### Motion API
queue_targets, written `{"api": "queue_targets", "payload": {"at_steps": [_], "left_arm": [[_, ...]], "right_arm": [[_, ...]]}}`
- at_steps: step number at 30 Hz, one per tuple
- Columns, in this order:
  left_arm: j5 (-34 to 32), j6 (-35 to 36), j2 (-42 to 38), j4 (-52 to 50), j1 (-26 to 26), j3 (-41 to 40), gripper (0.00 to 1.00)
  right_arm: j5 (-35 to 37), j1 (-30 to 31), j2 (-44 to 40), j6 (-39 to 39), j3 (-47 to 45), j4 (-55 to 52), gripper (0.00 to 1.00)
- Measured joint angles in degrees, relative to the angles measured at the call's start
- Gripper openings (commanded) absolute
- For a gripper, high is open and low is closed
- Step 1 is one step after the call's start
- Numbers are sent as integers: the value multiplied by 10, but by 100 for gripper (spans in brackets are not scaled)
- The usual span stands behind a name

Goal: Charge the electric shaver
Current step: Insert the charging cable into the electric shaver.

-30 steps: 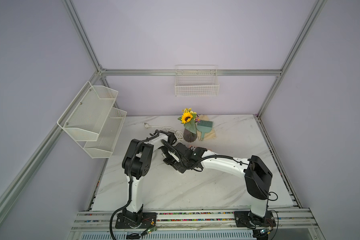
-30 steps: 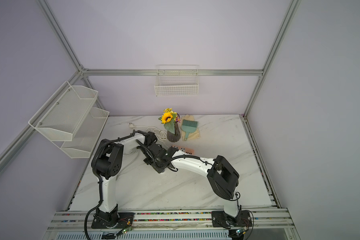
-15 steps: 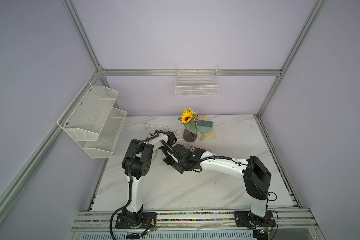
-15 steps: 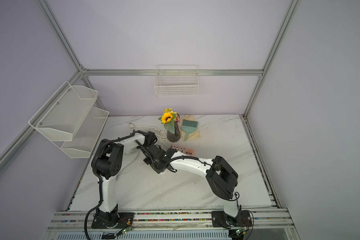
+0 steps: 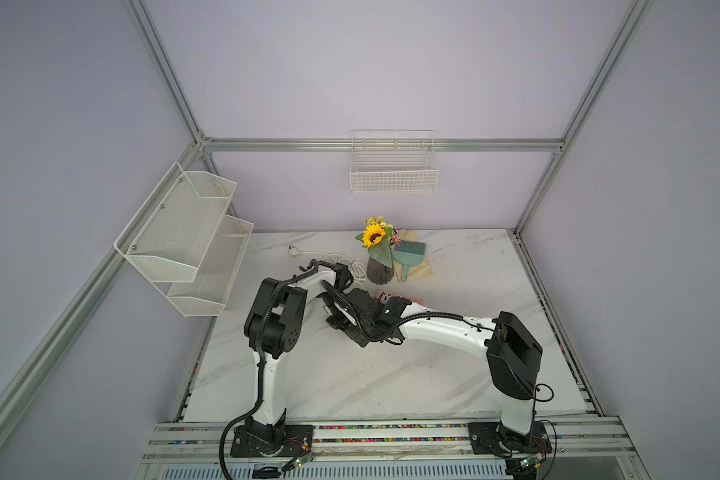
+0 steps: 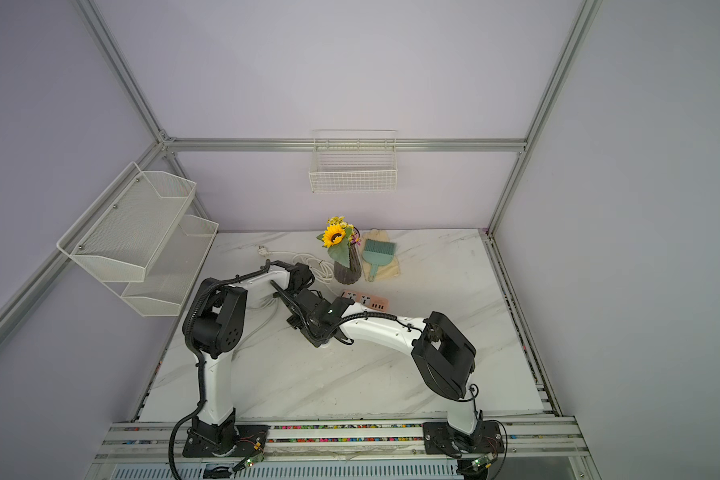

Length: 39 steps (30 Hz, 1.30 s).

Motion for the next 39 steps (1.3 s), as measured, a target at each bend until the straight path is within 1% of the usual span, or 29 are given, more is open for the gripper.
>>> {"api": "queue_targets", "payload": {"at_steps": [9,16,22,26,32,36,37,38,39], "left_arm": [[1,3,3,-5,0,5,17],[0,7,7,-7,6,11,17],[9,15,8,-7,16,14,12],[15,16,11,-9,18,18,11],[16,17,11,-9,18,18,11],[15,17,11,-8,17,18,11],[15,17,11,-8,17,18,11],[14,18,11,-7,16,18,11],[15,19,11,-7,16,18,11]], "right_arm": [[-2,0,15,2,31,-41,0],[1,-2,57,3,99,-94,0],[-6,-5,85,7,149,-147,0],[-22,-13,101,6,182,-186,0],[-28,-14,103,3,185,-188,0],[-27,-14,87,8,157,-158,0],[-27,-14,84,11,151,-152,6],[-26,-14,80,14,144,-144,16],[-27,-14,76,18,138,-139,24]]}}
